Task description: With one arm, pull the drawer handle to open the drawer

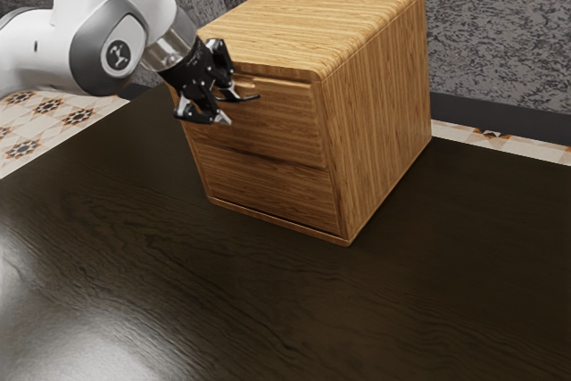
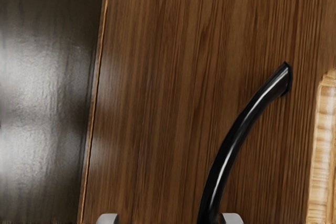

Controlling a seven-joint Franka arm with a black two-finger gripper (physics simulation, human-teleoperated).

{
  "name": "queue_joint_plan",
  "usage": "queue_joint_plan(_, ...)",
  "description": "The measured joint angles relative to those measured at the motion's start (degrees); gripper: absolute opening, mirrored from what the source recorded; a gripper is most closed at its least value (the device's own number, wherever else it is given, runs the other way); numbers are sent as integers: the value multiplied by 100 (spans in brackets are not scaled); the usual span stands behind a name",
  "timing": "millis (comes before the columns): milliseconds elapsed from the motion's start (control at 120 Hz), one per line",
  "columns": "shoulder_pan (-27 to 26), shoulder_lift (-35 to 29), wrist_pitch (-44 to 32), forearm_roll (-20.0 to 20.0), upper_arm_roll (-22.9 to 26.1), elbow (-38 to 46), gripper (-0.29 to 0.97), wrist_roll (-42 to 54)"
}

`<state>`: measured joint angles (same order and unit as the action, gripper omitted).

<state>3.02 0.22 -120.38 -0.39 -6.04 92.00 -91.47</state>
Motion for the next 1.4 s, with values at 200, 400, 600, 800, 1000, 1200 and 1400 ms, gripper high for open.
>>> queue_joint_plan(200, -82, -273, 7, 11, -99, 306, 17, -3)
queue_joint_plan(400, -18, -380, 28, 20, -98, 435, 12, -18)
queue_joint_plan(600, -13, -556, 58, 26, -92, 591, 10, -32)
queue_joint_plan(800, -25, -768, 73, 29, -93, 840, 9, -47)
queue_joint_plan(1000, -24, -816, 82, 29, -91, 965, 9, -73)
queue_joint_plan(1200, -22, -1005, 85, 35, -93, 1113, 9, -97)
queue_joint_plan(1400, -7, -1282, 88, 40, -92, 1374, 9, -117)
